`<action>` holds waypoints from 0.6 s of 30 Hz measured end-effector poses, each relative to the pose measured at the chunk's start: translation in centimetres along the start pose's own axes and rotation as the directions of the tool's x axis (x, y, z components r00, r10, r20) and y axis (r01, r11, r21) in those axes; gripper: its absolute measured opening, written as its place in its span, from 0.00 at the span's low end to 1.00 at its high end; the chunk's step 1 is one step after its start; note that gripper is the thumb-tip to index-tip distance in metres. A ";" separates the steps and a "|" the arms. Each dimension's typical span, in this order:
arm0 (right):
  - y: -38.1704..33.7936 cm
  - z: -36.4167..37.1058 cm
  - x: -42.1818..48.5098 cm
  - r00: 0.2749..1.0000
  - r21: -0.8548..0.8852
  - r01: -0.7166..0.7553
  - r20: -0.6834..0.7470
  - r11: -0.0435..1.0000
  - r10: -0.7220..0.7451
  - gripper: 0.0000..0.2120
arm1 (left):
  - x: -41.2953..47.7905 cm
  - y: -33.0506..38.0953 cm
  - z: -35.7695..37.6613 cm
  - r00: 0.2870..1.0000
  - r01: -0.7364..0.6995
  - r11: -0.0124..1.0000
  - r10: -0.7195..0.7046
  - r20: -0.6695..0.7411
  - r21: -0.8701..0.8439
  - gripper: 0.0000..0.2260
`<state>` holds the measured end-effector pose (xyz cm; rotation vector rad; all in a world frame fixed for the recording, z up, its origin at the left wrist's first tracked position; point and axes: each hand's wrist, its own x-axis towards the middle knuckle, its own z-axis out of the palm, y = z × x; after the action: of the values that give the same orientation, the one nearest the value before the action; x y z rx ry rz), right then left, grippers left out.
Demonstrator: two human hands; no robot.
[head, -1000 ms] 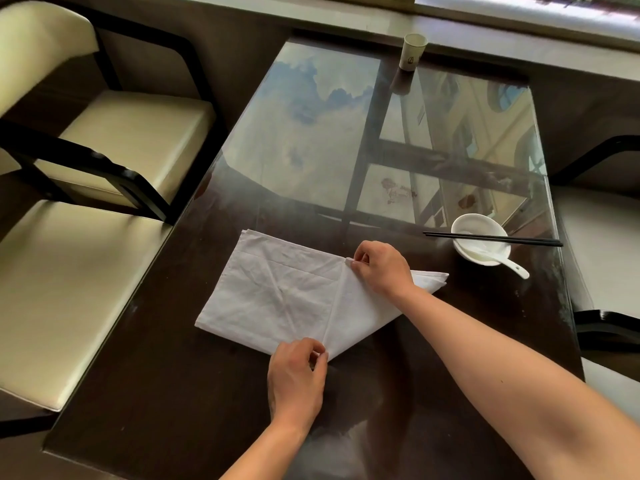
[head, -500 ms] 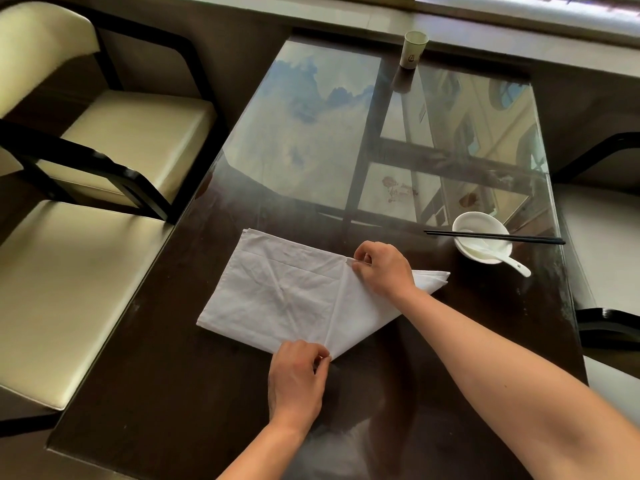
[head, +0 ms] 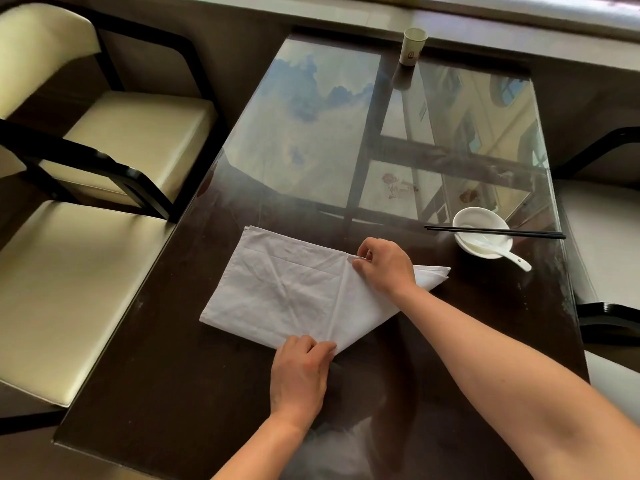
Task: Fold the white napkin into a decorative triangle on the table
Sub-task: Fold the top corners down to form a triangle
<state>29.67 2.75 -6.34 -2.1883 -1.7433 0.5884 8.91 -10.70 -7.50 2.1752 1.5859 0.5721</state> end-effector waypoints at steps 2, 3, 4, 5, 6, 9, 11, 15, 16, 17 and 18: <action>0.1 0.1 -0.1 1.000 -0.007 0.009 -0.018 1.000 -0.010 0.06 | 0.0 -0.1 0.0 1.000 -0.008 1.000 0.008 0.002 0.002 0.08; 0.1 0.1 0.0 1.000 -0.014 0.012 -0.018 1.000 -0.012 0.06 | 0.0 -0.1 0.0 1.000 -0.016 1.000 0.016 0.004 0.008 0.07; 0.1 0.2 0.0 1.000 -0.020 0.009 -0.013 1.000 -0.009 0.06 | 0.0 -0.1 0.0 1.000 -0.028 0.999 0.028 0.006 0.018 0.06; 0.1 0.1 0.1 1.000 -0.024 0.003 -0.003 1.000 -0.003 0.07 | 0.0 -0.2 0.0 0.999 -0.044 0.998 0.044 0.008 0.034 0.06; 0.1 0.1 0.1 1.000 -0.029 -0.001 0.006 1.000 0.001 0.07 | -0.1 -0.2 0.1 0.998 -0.063 0.997 0.062 0.010 0.052 0.06; 0.1 -0.3 -0.4 0.998 -0.076 0.065 -0.009 0.995 -0.066 0.12 | -0.5 -0.5 0.2 0.993 -0.112 0.989 0.108 0.049 0.098 0.11; 0.4 -0.6 -2.1 0.977 -0.111 0.173 -0.108 0.979 -0.185 0.16 | -0.8 -0.7 0.3 0.984 -0.171 0.973 0.160 0.084 0.156 0.15; 1.7 0.5 -8.4 0.903 -0.050 0.369 -0.215 0.928 -0.371 0.18 | -1.6 -1.4 0.1 0.927 -0.366 0.888 0.323 0.190 0.278 0.21; 2.1 1.2 -10.3 0.884 -0.057 0.426 -0.187 0.903 -0.429 0.17 | -1.7 -1.6 0.0 0.910 -0.402 0.873 0.349 0.223 0.277 0.23; 2.6 1.9 -12.2 0.858 -0.077 0.486 -0.145 0.871 -0.492 0.17 | -1.9 -1.9 -0.1 0.894 -0.433 0.858 0.368 0.257 0.277 0.25; 3.0 2.5 -13.9 0.832 -0.098 0.539 -0.093 0.836 -0.547 0.18 | -2.1 -2.1 -0.2 0.879 -0.455 0.846 0.377 0.291 0.279 0.27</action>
<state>28.45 -11.50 -8.04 -1.5914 -2.2093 0.2510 6.53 -12.06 -8.69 2.7647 1.1537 0.1559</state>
